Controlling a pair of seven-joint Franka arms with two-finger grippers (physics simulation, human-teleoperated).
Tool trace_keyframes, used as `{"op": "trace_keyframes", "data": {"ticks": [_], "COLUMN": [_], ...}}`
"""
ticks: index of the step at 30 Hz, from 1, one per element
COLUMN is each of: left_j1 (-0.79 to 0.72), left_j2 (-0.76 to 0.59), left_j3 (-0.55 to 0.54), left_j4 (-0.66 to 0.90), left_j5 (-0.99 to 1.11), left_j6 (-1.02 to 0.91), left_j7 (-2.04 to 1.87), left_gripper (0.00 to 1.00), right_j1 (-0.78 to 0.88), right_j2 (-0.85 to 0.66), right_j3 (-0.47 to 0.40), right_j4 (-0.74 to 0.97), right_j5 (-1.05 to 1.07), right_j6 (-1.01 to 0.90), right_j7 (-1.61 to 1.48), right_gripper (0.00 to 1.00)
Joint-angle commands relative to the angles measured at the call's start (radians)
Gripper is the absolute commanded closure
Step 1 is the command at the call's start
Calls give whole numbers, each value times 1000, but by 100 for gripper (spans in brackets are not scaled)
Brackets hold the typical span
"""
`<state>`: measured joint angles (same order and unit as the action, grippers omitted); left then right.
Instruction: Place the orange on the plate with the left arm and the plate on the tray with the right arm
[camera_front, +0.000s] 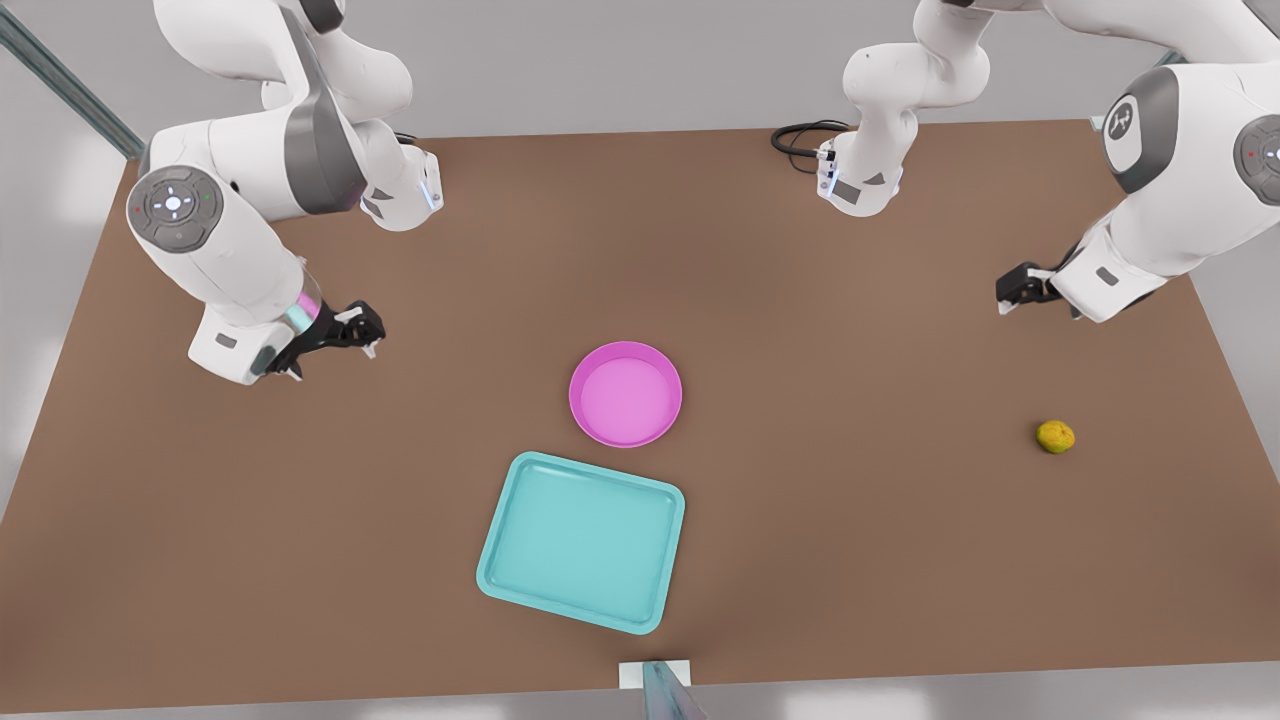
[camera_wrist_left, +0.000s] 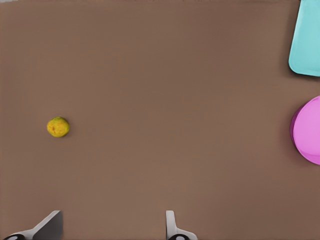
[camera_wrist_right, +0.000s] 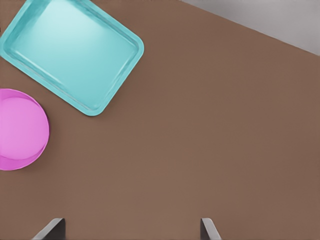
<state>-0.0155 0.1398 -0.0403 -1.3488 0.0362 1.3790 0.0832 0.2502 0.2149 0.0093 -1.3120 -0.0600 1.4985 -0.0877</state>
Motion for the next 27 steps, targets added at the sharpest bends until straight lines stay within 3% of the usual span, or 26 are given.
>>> {"op": "trace_keyframes", "data": {"ticks": [1, 4, 7, 9, 12, 27], "left_j1": [0, 75, 213, 239, 278, 307], "left_j2": [4, 167, 371, 408, 509, 633], "left_j3": [0, 2, 56, 91, 131, 155], "left_j4": [0, -13, -13, -154, -182, -191], "left_j5": [1, 10, -2, -4, -22, -42], "left_j6": [25, 103, 359, 615, 790, 816], "left_j7": [6, -5, 253, 360, 435, 426], "left_gripper": [0, 0, 0, 0, 0, 0], "right_j1": [4, 1, 7, -8, -14, -20], "right_j2": [8, 44, 54, 60, 61, 64], "right_j3": [-3, -5, -5, -6, -8, -8], "right_j4": [-3, 20, 25, 25, 25, 23], "right_j5": [0, 0, -11, -35, -35, -37], "right_j6": [77, 69, 81, 71, 69, 74], "right_j7": [-38, -40, -38, -46, -50, -50], "right_gripper": [0, 0, 0, 0, 0, 0]}}
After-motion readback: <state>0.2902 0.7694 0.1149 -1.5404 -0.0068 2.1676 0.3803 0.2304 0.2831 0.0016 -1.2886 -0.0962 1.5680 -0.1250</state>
